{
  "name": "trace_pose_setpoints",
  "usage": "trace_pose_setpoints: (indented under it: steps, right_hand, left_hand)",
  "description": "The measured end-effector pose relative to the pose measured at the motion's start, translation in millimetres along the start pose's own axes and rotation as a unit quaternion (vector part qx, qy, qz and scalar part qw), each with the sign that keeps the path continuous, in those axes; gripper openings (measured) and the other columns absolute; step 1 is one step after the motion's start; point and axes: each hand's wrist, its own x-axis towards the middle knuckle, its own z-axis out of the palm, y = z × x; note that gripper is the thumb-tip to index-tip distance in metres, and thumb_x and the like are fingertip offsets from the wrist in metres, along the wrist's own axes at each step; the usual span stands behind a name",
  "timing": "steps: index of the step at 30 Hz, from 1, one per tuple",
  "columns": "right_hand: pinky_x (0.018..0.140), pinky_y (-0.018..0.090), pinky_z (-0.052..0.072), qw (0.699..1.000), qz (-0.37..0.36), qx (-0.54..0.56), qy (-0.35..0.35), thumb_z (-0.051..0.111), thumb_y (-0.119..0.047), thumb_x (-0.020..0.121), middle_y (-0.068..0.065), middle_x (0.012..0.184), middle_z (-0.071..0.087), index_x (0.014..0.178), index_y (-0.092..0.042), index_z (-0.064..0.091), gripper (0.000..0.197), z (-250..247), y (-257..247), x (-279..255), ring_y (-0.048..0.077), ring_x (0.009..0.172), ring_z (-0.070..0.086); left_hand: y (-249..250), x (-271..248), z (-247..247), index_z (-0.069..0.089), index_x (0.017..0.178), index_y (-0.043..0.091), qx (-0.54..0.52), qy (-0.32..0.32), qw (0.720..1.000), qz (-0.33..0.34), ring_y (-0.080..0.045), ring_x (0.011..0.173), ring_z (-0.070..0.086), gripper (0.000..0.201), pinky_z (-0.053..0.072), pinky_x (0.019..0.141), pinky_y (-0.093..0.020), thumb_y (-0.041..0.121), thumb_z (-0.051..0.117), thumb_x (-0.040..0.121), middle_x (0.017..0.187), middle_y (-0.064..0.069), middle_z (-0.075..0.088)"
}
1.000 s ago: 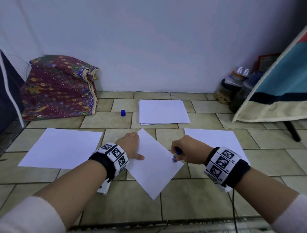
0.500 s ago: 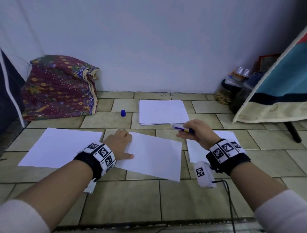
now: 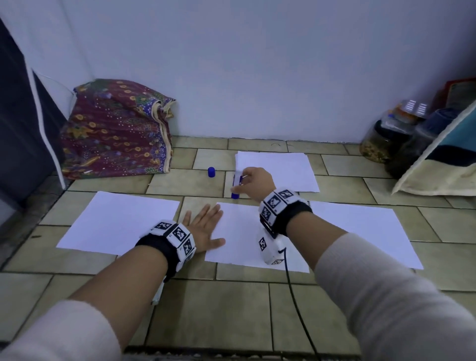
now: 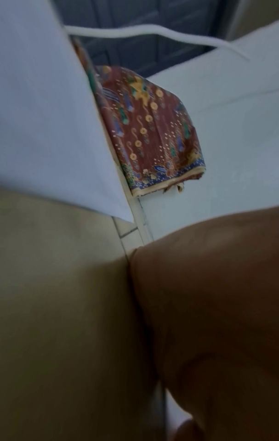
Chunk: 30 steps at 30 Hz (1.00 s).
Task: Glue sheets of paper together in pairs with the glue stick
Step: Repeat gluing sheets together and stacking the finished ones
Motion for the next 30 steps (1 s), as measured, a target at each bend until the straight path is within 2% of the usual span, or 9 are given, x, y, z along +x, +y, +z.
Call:
trace_pose_setpoints:
  steps: [2,5,9,14,18,20,23,28,30]
  right_hand:
    - [0.077,0.026,0.047,0.998,-0.032,-0.054,0.016,0.076,-0.017,0.077,0.005,0.096,0.066,0.099,-0.004,0.063,0.029,10,-7,11,0.019,0.086,0.059]
    - [0.07,0.024,0.043,0.992,-0.061,-0.111,0.011,0.074,-0.012,0.076,0.007,0.089,0.063,0.095,-0.002,0.063,0.024,23,-15,25,0.021,0.084,0.058]
    - [0.075,0.031,0.049,0.98,-0.073,-0.185,-0.024,0.067,-0.01,0.08,0.013,0.089,0.063,0.079,-0.011,0.055,0.013,33,-24,35,0.025,0.087,0.059]
    - [0.064,0.025,0.045,0.981,-0.07,-0.18,-0.017,0.07,-0.012,0.077,0.005,0.078,0.059,0.07,-0.014,0.048,0.023,41,-18,39,0.022,0.081,0.056]
    - [0.081,0.031,0.053,0.99,-0.054,-0.131,-0.009,0.074,-0.014,0.076,0.01,0.103,0.067,0.1,-0.007,0.063,0.028,41,-14,37,0.023,0.097,0.063]
    - [0.084,0.027,0.05,0.995,-0.052,-0.087,0.011,0.078,-0.02,0.074,0.007,0.113,0.065,0.116,-0.01,0.061,0.047,36,-12,31,0.02,0.104,0.061]
    - [0.091,0.026,0.045,0.992,-0.088,-0.003,0.088,0.071,-0.031,0.081,0.004,0.121,0.063,0.119,-0.011,0.06,0.044,21,-12,9,0.017,0.111,0.057]
    - [0.081,0.023,0.041,0.985,-0.094,-0.082,0.12,0.067,-0.028,0.084,0.007,0.116,0.064,0.126,-0.016,0.054,0.045,-37,1,-30,0.019,0.101,0.058]
    - [0.104,0.031,0.034,0.978,-0.025,-0.201,0.047,0.075,-0.039,0.076,0.007,0.143,0.043,0.141,-0.015,0.038,0.079,-68,24,-37,0.019,0.131,0.039]
  left_hand:
    - [3,-4,-7,-0.015,0.151,0.021,-0.018,-0.059,0.998,-0.012,-0.011,0.145,-0.019,0.116,-0.008,0.116,-0.045,0.077,-0.002,0.05,0.157,0.008,-0.024]
    - [3,-3,-8,-0.015,0.151,0.022,-0.036,-0.042,0.998,-0.015,-0.01,0.145,-0.019,0.126,-0.009,0.116,-0.043,0.078,-0.003,0.04,0.157,0.009,-0.024]
    - [-1,-3,-9,-0.021,0.149,0.019,-0.029,-0.073,0.997,0.007,-0.01,0.144,-0.022,0.159,-0.011,0.115,-0.044,0.099,0.002,0.014,0.154,0.011,-0.029]
    - [-3,-4,-9,-0.023,0.149,0.019,-0.043,-0.072,0.996,0.029,-0.011,0.143,-0.025,0.159,-0.012,0.115,-0.048,0.102,-0.003,0.014,0.152,0.013,-0.03]
    - [-6,-2,-9,-0.022,0.149,0.019,-0.032,-0.084,0.995,0.035,-0.014,0.144,-0.025,0.16,-0.011,0.114,-0.049,0.101,-0.015,0.012,0.154,0.01,-0.031]
    - [-5,-2,-9,-0.021,0.149,0.02,-0.032,-0.085,0.995,0.029,-0.012,0.143,-0.025,0.149,-0.013,0.114,-0.048,0.104,0.002,0.029,0.153,0.01,-0.031]
    - [-2,-5,-13,-0.017,0.151,0.022,-0.051,-0.087,0.995,0.002,-0.01,0.143,-0.024,0.119,-0.014,0.114,-0.045,0.081,0.025,0.056,0.156,0.011,-0.027]
    - [2,-3,-6,-0.017,0.15,0.023,-0.033,-0.054,0.998,-0.015,-0.008,0.145,-0.018,0.155,-0.009,0.116,-0.042,0.097,-0.003,0.015,0.155,0.011,-0.025]
    - [3,-5,-7,-0.017,0.15,0.024,-0.036,-0.061,0.997,-0.016,-0.008,0.145,-0.018,0.144,-0.01,0.116,-0.042,0.091,0.003,0.025,0.156,0.01,-0.025]
